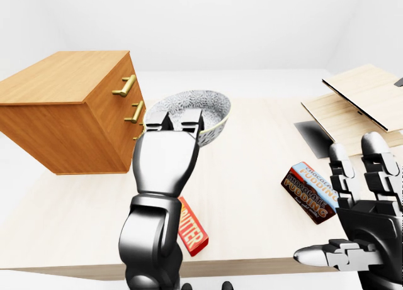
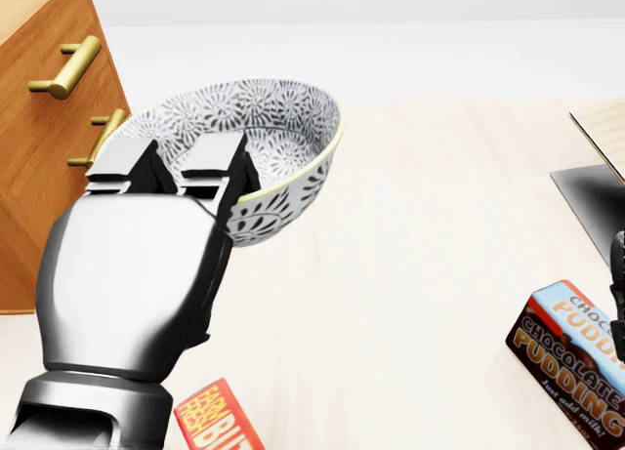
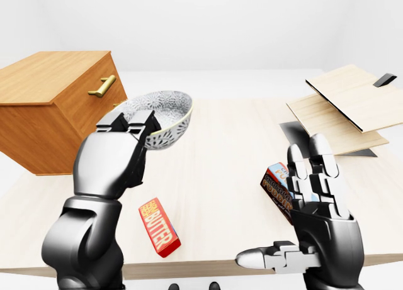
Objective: Close the top drawer of the cabinet and put the bowl on top of it.
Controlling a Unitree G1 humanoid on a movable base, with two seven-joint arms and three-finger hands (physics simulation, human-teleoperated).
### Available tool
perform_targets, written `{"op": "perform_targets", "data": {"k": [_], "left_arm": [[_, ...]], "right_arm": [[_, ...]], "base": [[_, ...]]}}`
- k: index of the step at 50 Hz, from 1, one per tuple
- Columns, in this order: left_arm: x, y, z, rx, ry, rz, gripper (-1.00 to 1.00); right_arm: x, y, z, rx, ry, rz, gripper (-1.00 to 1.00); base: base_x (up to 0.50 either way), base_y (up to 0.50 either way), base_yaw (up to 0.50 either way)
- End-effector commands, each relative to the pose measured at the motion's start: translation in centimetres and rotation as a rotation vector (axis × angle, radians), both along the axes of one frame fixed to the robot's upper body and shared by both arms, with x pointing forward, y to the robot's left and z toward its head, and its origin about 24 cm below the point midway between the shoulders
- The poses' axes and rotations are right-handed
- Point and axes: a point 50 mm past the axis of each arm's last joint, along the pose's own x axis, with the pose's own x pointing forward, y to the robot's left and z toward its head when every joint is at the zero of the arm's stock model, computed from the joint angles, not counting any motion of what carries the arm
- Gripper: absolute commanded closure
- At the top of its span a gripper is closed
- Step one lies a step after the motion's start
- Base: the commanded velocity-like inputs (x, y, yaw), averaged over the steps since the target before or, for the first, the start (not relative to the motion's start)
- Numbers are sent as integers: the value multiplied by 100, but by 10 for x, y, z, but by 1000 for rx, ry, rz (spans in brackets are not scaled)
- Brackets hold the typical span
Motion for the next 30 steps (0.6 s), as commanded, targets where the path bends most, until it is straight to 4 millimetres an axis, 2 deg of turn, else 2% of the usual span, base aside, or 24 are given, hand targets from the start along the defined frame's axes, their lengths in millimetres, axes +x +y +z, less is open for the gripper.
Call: {"op": "perform_targets", "data": {"k": [1, 17, 30], "left_arm": [[2, 23, 38, -32, -173, 149, 100], [31, 36, 77, 56, -296, 170, 100], [44, 44, 92, 118, -320, 205, 100]], "right_arm": [[2, 2, -2, 2, 14, 6, -100], [-1, 2, -1, -1, 13, 7, -100], [-1, 2, -2, 0, 14, 9, -100]], "base": [[0, 0, 0], [0, 0, 0], [0, 0, 0]]}}
